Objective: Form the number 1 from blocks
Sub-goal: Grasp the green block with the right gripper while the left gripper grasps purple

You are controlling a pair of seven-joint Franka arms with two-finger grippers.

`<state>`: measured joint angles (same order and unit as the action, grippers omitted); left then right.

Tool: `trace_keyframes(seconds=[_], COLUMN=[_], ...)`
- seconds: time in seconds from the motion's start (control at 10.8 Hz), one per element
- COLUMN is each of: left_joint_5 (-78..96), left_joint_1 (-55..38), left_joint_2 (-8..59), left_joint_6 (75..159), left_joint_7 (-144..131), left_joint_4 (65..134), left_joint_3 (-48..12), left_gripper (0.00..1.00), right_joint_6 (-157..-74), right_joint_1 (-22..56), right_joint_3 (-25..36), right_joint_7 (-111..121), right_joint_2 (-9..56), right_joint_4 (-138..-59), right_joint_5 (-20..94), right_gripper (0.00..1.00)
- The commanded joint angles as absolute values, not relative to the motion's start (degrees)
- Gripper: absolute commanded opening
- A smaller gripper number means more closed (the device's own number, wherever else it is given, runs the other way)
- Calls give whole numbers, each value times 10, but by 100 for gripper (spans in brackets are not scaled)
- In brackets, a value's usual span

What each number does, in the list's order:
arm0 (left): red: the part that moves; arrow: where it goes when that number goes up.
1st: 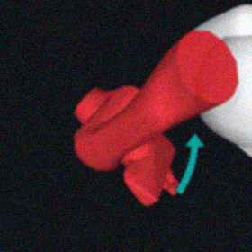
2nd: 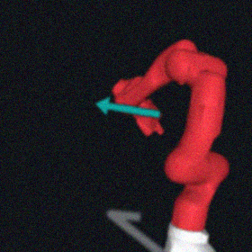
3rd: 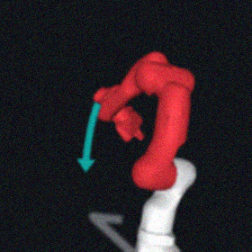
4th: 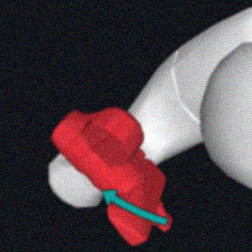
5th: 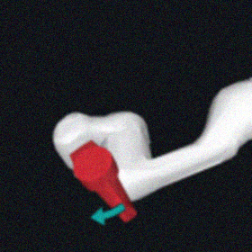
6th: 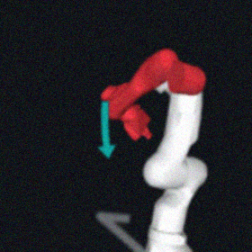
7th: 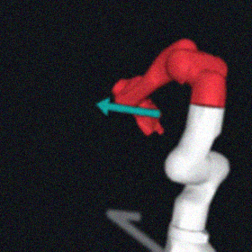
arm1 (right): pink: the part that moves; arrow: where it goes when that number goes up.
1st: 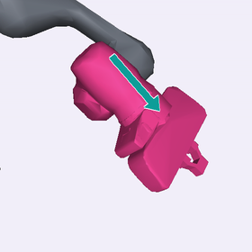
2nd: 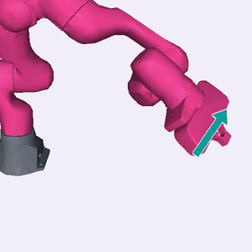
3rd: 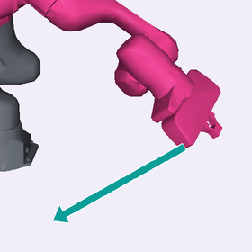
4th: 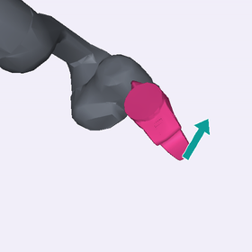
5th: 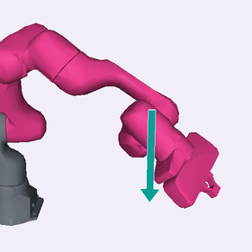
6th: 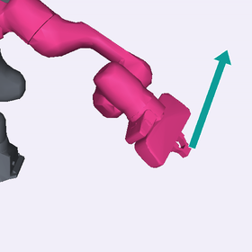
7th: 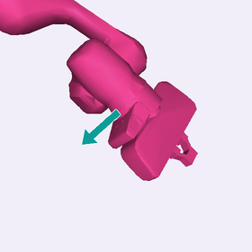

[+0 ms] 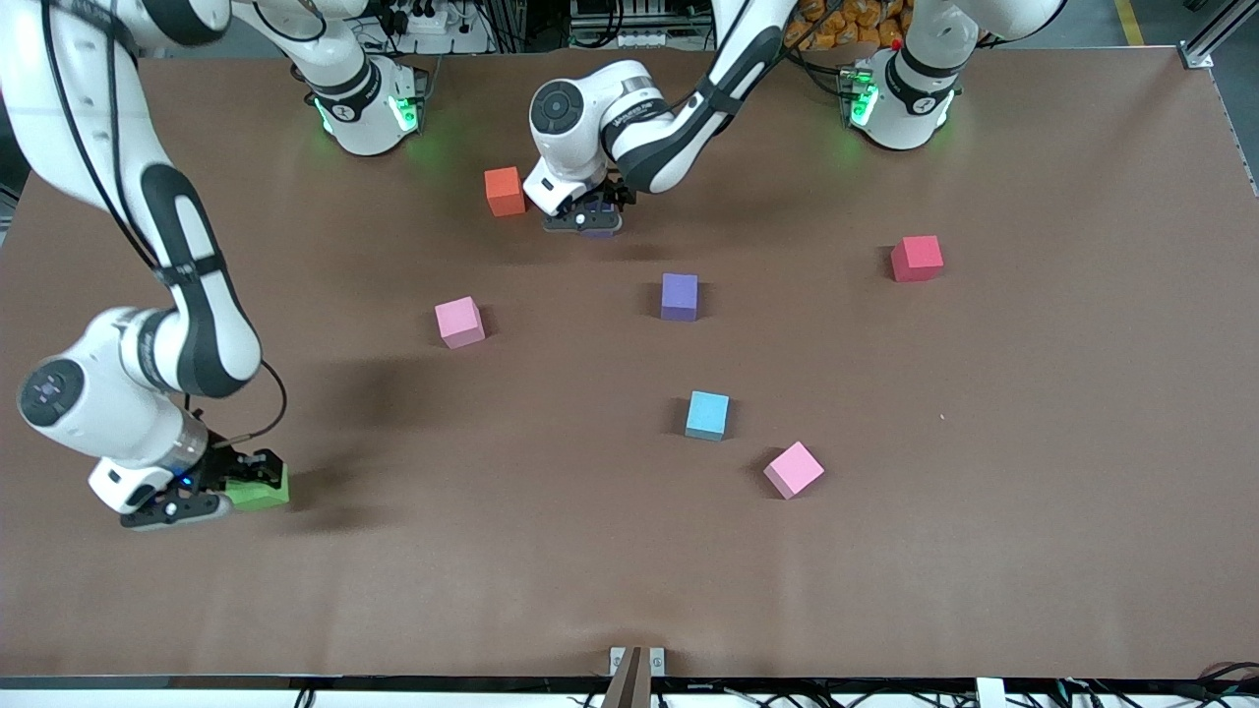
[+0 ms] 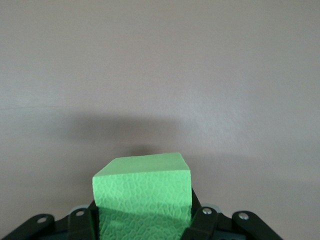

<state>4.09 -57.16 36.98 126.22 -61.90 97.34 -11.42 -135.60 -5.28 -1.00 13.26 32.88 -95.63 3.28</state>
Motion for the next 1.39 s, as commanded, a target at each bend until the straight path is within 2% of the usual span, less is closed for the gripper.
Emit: trace_keyframes(seconds=[0.0,0.09,0.19,0.28,0.37,0.74,0.93,1.3], left_joint_5=[27,26,25,25,25,25,25,25], left_joint_1=[-580,-580,-580,-579,-578,-575,-570,-570], left_joint_2=[386,392,395,393,392,395,396,440], left_joint_6=[1266,1266,1266,1266,1266,1266,1266,1267], left_joint_7=[-624,-623,-623,-626,-627,-635,-624,-566], left_joint_4=[962,962,962,962,962,941,920,854], left_joint_3=[-108,-108,-108,-108,-107,-103,-80,-54], left_gripper=[100,100,95,12,0,0,0,0], right_joint_6=[-1315,-1294,-1289,-1289,-1288,-1249,-1225,-1226], right_joint_1=[-63,-62,-59,-55,-48,-4,10,52], right_joint_3=[-17,-16,-16,-16,-16,-16,-16,-16], right_joint_7=[113,113,113,112,97,-29,-63,-128], right_joint_2=[260,248,240,230,214,135,108,71], right_joint_4=[-1020,-1030,-1035,-1047,-1062,-1123,-1141,-1189], right_joint_5=[46,67,72,73,73,73,84,131], right_gripper=[46,46,46,46,46,46,45,45])
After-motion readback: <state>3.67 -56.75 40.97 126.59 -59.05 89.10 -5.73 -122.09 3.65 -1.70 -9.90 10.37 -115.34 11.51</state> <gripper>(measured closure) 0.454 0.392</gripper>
